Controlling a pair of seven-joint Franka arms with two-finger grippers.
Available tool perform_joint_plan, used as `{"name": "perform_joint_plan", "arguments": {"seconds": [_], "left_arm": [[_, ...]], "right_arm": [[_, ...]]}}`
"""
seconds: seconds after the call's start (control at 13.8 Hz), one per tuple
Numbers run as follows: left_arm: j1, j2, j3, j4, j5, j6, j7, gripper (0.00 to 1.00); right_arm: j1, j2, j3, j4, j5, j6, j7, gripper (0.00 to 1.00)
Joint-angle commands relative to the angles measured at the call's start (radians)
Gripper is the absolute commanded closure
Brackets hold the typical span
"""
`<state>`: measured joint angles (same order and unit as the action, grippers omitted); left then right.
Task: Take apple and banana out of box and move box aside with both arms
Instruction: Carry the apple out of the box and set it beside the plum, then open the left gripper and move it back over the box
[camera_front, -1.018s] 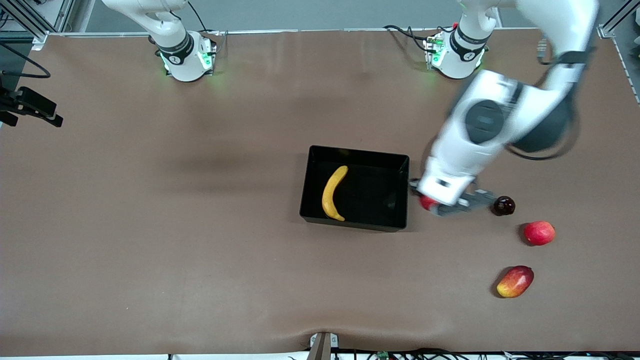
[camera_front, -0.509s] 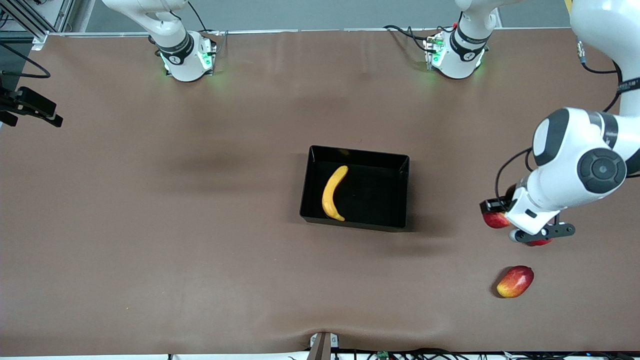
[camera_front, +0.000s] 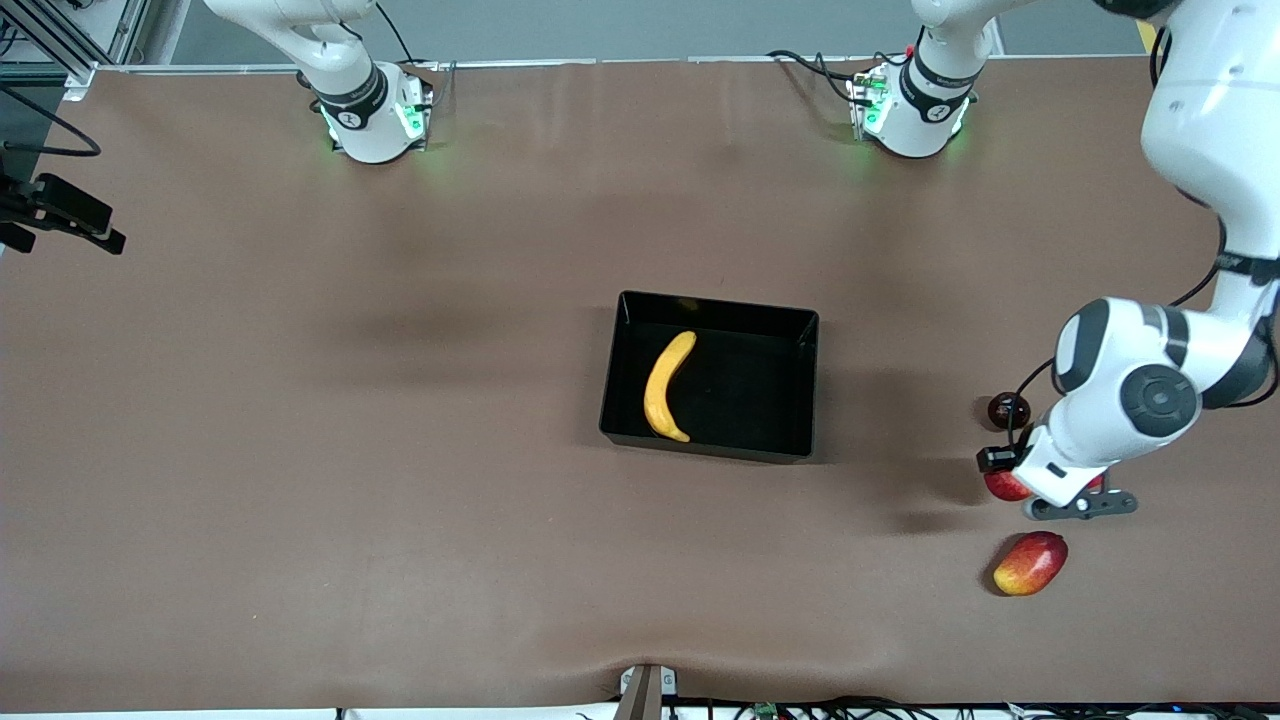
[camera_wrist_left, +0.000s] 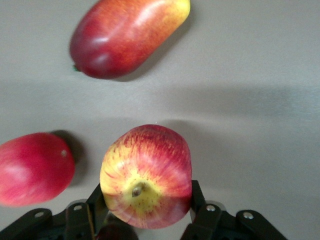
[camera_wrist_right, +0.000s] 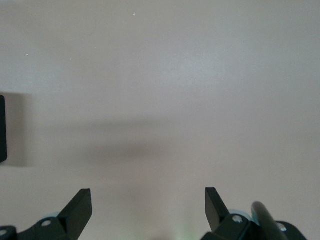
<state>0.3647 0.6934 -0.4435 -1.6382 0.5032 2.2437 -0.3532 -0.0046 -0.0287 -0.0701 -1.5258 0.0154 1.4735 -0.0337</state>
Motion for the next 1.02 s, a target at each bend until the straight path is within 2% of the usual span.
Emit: {"name": "perform_joint_plan", "arguments": {"seconds": [0.0, 0.15, 0.22, 0.29, 0.44, 0.58, 0.73, 0.95], "left_arm": [[0.026, 0.037, -0.011, 0.017, 0.055, 0.033, 0.005, 1.0], [0.025, 0.057, -0.011, 0.018, 0.058, 0.034, 0.005, 1.0], [0.026, 0.057, -0.011, 0.014, 0.058, 0.034, 0.005, 0.62], [0.033, 0.055, -0.011, 0.011, 0.06, 0.034, 0.005, 0.01], [0.031, 0.035, -0.014, 0.009, 0.057, 0.027, 0.007, 0.0], [0.019, -0.032, -0.058, 0.003, 0.04, -0.016, -0.012, 0.0], [0.019, -0.069, -0.166, 0.017, 0.04, -0.126, -0.048, 0.0], [0.016, -0.086, -0.305, 0.018, 0.04, -0.167, -0.148, 0.0]], "right_arm": [[-0.005, 0.003, 0.003, 0.012, 0.0, -0.004, -0.006, 0.0], [-0.005, 0.003, 0.003, 0.012, 0.0, -0.004, -0.006, 0.0], [-0.005, 0.003, 0.003, 0.012, 0.0, -0.002, -0.006, 0.0], [-0.006, 0.003, 0.003, 0.012, 0.0, -0.002, -0.006, 0.0], [-0.006, 0.003, 0.003, 0.012, 0.0, -0.002, -0.006, 0.0], [-0.006, 0.003, 0.003, 0.012, 0.0, -0.002, -0.006, 0.0], [-0.006, 0.003, 0.003, 0.012, 0.0, -0.002, -0.006, 0.0], [-0.005, 0.006, 0.003, 0.012, 0.0, -0.001, -0.006, 0.0]]}}
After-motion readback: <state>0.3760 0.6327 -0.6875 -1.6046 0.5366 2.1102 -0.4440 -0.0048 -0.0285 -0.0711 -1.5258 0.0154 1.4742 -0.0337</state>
